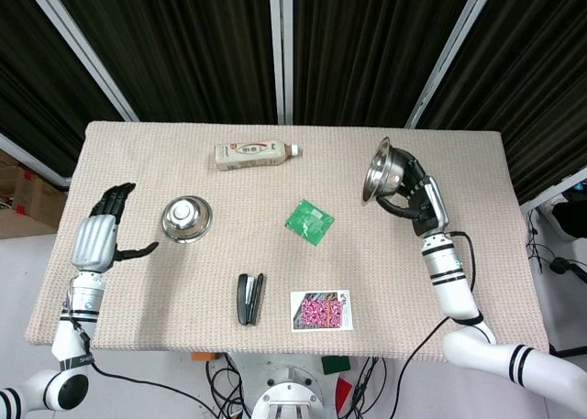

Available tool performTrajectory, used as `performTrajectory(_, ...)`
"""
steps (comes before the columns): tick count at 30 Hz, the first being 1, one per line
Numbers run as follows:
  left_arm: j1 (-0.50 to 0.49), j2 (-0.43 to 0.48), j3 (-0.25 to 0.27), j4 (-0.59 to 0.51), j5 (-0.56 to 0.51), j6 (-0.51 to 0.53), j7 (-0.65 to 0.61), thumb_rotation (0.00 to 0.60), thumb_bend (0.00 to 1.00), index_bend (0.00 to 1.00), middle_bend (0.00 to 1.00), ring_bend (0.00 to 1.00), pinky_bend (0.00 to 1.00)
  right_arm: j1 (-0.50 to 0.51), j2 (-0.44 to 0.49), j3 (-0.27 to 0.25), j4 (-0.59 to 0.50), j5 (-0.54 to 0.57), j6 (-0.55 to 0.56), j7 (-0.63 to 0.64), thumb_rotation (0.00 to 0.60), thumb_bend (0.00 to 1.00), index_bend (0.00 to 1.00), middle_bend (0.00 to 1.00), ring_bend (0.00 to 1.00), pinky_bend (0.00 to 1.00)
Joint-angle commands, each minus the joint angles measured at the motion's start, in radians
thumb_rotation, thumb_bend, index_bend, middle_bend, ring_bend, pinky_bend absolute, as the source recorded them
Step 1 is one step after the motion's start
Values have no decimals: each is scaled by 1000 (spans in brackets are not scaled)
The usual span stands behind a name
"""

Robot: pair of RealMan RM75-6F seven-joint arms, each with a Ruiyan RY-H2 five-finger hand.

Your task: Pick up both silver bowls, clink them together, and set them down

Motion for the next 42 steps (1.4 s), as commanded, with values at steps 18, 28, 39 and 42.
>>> performTrajectory(18,-223,-54,-54,230,-144,-416,-81,562,63,38,76,32,171,-63,62,5,-45,-159,50,182,600,176,632,492,477,590)
performTrajectory(28,-333,-106,-34,367,-190,-607,-79,578,75,36,68,32,177,-62,74,-5,-41,-145,44,169,600,176,632,492,476,591)
performTrajectory(39,-381,-116,-7,414,-227,-681,-53,600,89,45,78,32,178,-60,67,-17,-23,-140,40,172,600,176,632,492,474,591)
performTrajectory(42,-390,-117,-4,423,-244,-692,-49,600,108,102,119,57,202,-62,66,-18,-21,-138,42,171,600,176,632,492,474,591)
